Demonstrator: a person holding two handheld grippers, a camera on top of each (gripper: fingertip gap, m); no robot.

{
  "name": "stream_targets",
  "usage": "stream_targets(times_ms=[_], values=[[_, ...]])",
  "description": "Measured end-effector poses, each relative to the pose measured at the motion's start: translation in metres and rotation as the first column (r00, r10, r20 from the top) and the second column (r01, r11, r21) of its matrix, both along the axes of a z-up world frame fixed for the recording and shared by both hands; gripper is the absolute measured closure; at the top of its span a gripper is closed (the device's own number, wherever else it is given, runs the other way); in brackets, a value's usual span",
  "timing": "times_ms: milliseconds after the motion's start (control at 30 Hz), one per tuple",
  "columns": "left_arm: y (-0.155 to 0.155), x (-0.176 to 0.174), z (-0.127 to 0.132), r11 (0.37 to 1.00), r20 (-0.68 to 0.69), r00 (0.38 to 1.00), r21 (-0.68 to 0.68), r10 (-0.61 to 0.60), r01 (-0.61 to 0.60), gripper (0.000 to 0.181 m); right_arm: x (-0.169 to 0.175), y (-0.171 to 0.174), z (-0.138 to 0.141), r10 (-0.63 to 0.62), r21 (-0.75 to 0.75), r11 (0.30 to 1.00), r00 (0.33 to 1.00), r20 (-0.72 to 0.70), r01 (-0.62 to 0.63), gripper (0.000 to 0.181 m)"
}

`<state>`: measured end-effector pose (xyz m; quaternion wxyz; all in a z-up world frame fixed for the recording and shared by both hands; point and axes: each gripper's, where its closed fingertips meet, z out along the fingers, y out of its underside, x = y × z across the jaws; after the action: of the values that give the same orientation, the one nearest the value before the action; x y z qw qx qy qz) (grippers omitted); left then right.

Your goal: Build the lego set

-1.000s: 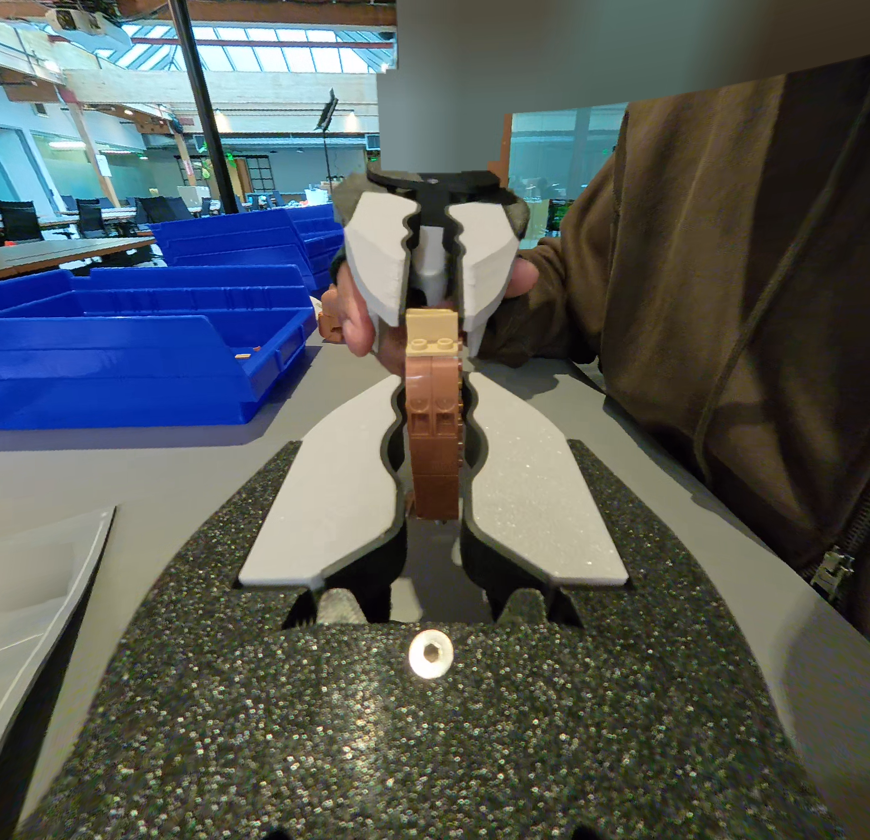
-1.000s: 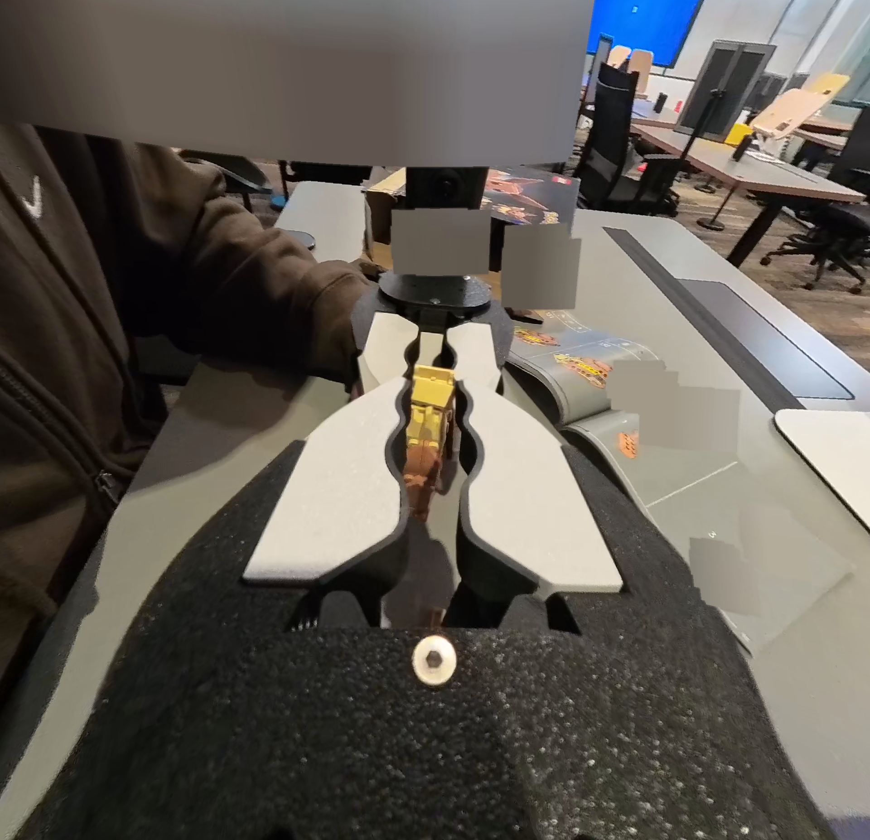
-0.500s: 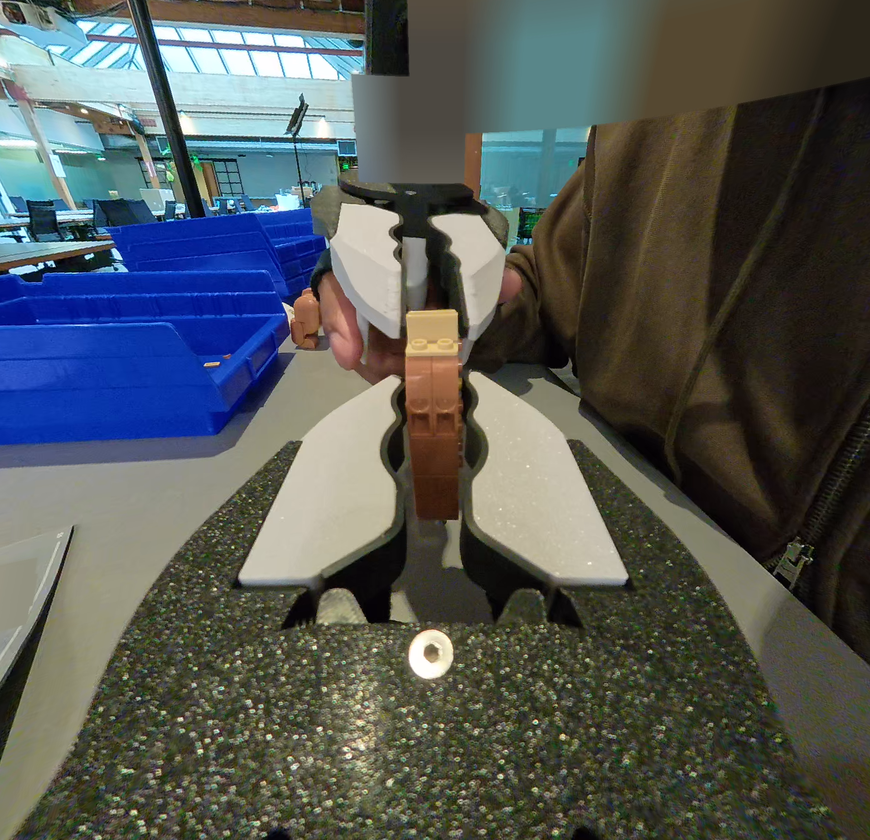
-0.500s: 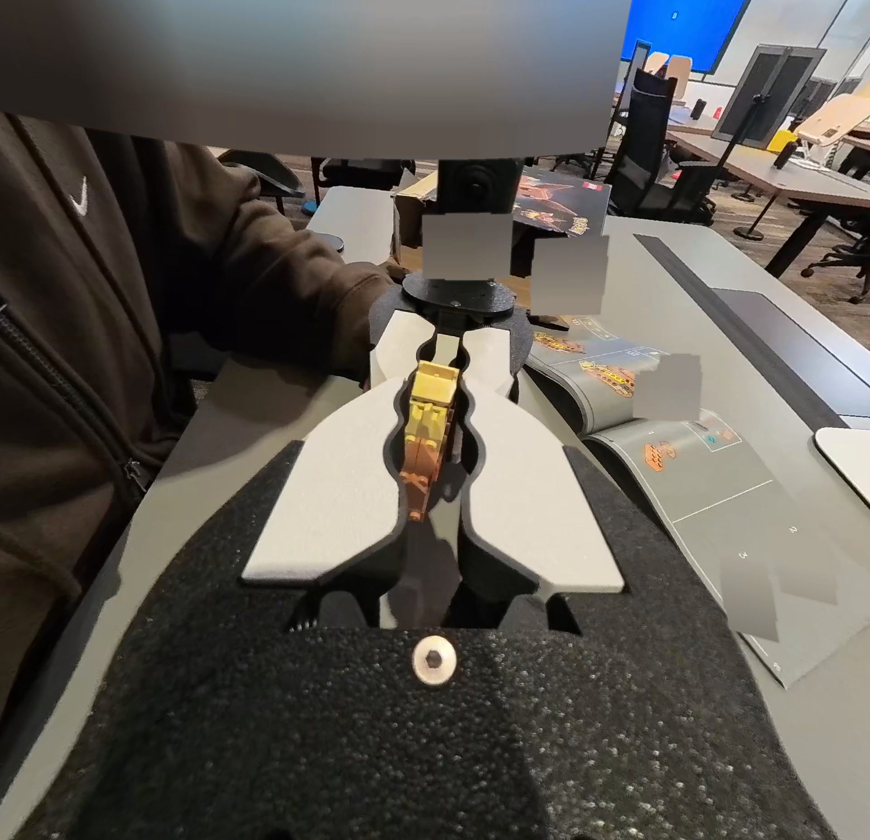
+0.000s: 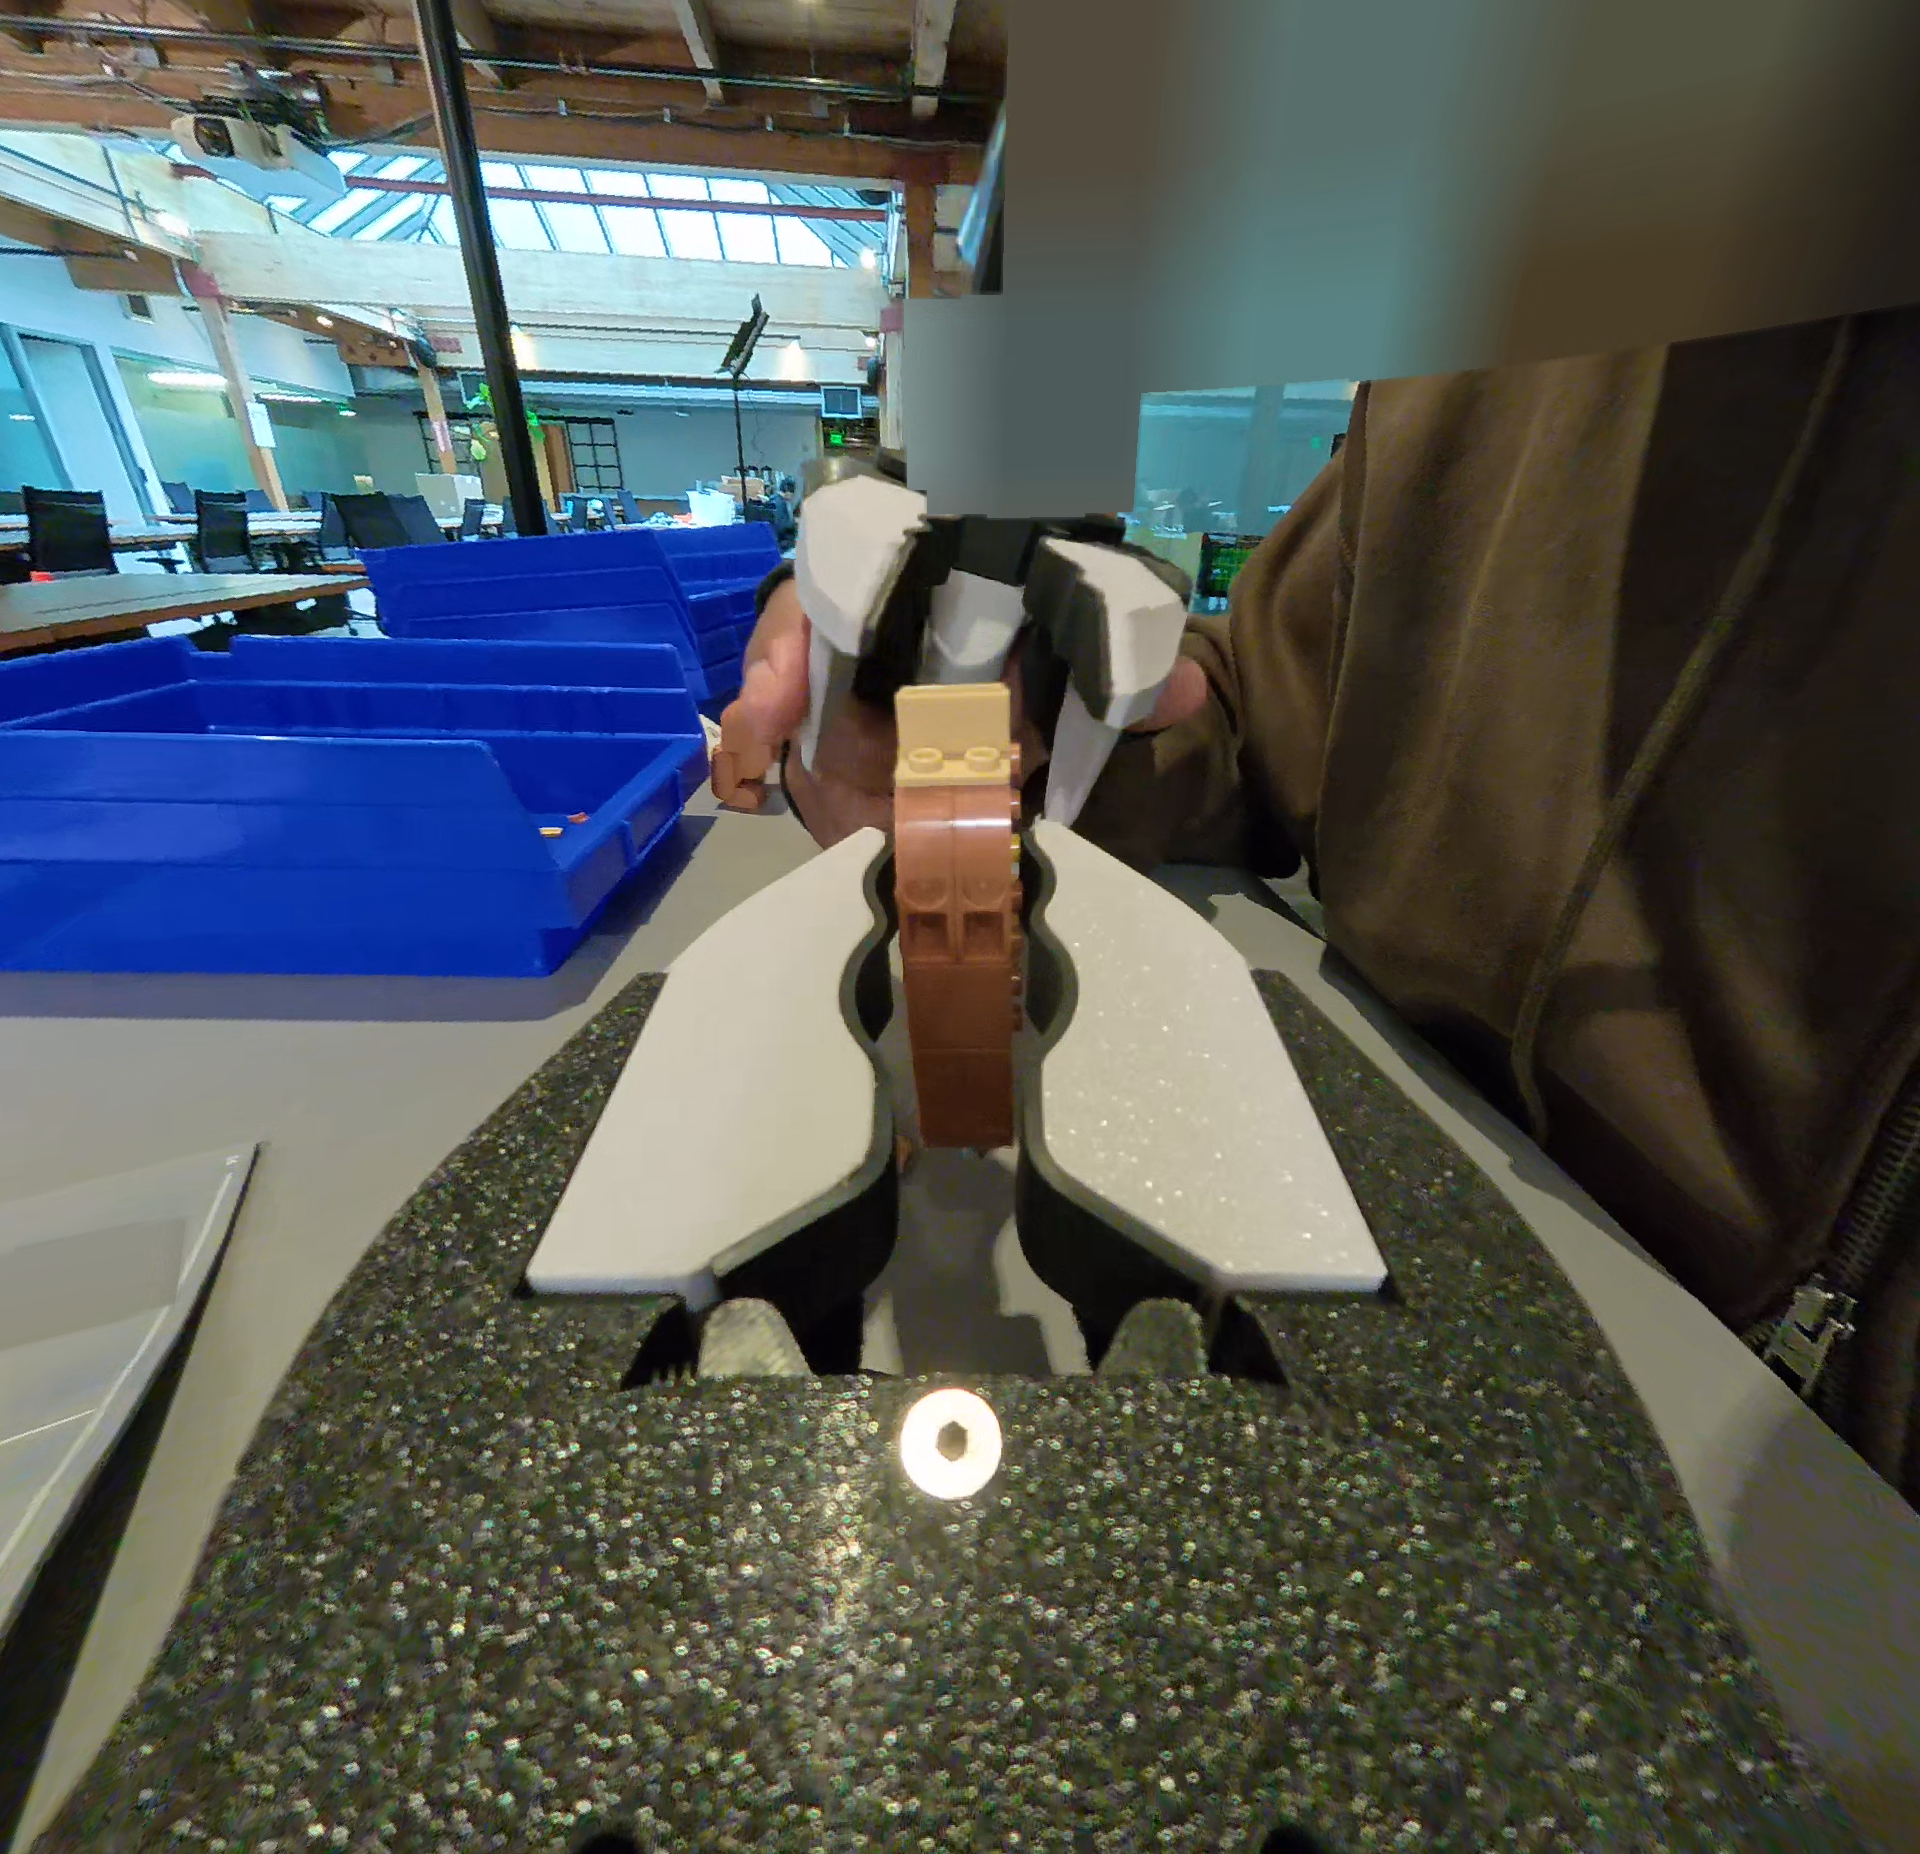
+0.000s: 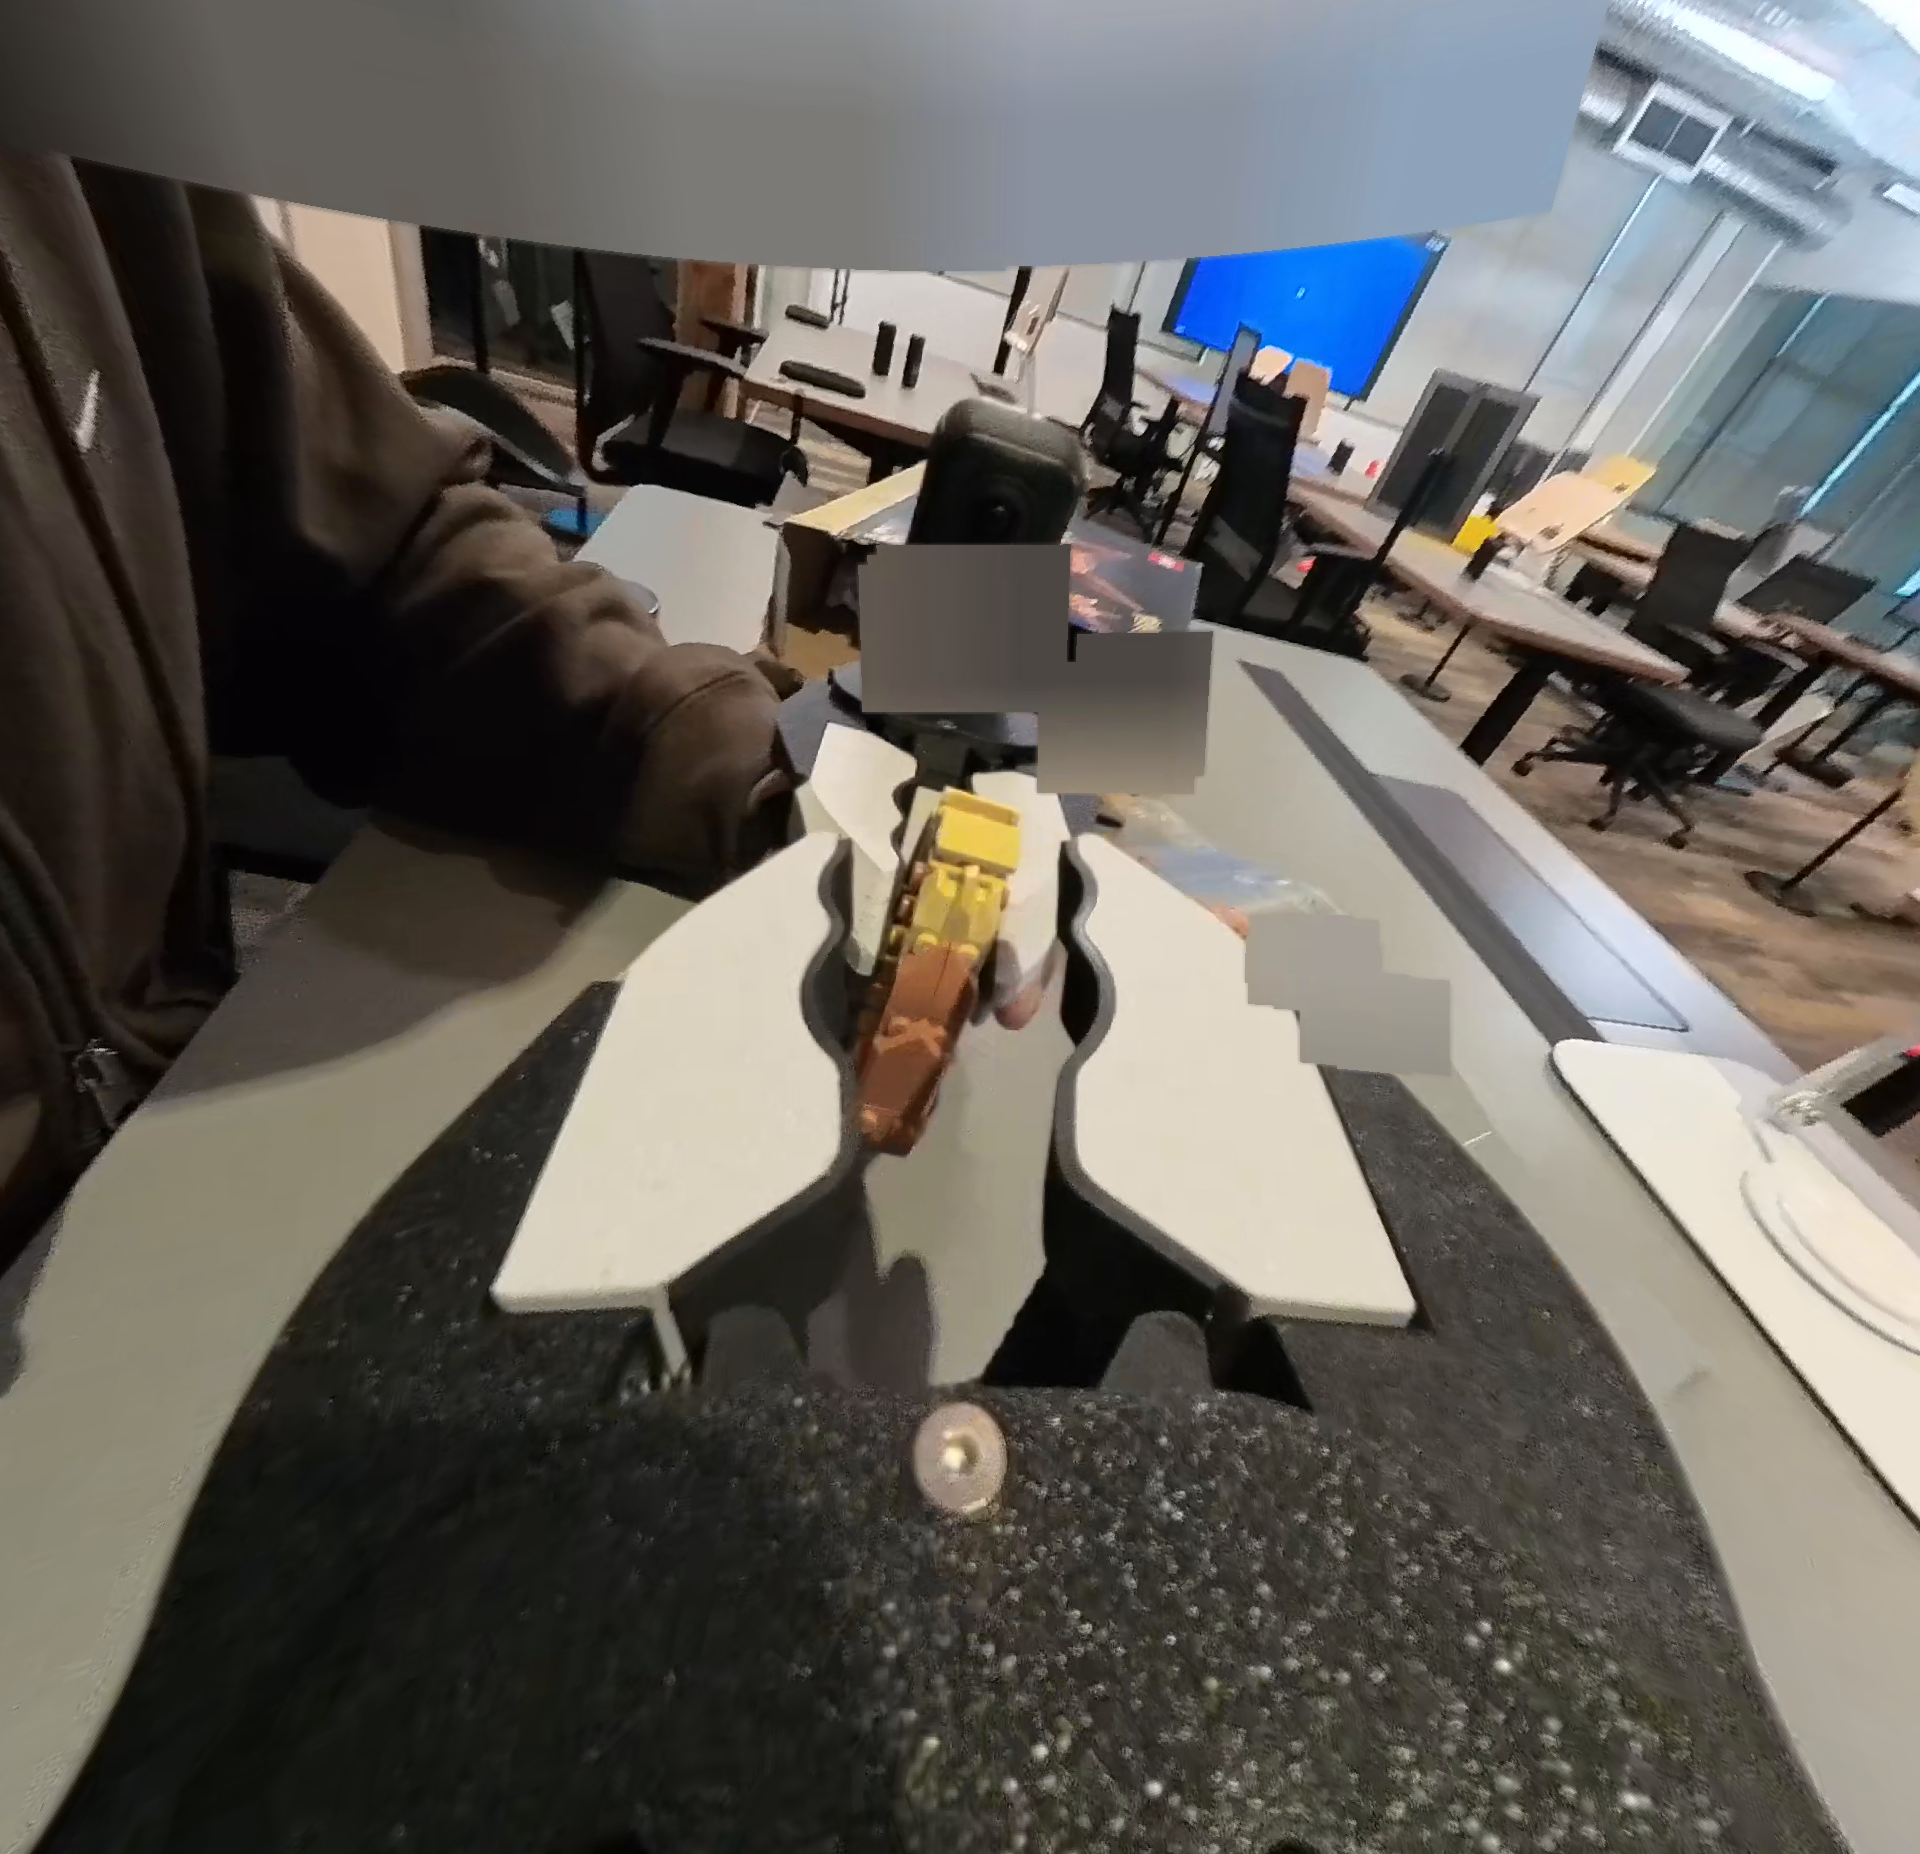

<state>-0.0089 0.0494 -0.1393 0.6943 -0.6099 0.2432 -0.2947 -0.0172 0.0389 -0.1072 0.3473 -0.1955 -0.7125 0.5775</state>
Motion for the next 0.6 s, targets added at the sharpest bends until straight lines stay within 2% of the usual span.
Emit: stream_targets(times_ms=[133, 300, 600], values=[[0.000, -0.003, 0.001, 0.999, -0.015, 0.999, 0.014, 0.034, -0.034, 0.159, -0.004, 0.008, 0.007, -0.050, -0.063, 0.997, 0.997, -0.063, 0.046, 0.139], [0.001, -0.007, 0.003, 0.998, -0.009, 0.998, 0.023, 0.061, -0.060, 0.160, -0.009, 0.017, 0.009, -0.098, -0.167, 0.982, 0.993, -0.071, 0.086, 0.133], [0.002, -0.012, 0.005, 0.997, 0.007, 0.997, 0.026, 0.075, -0.075, 0.160, -0.008, 0.024, 0.005, -0.130, -0.192, 0.976, 0.982, -0.134, 0.103, 0.130]])
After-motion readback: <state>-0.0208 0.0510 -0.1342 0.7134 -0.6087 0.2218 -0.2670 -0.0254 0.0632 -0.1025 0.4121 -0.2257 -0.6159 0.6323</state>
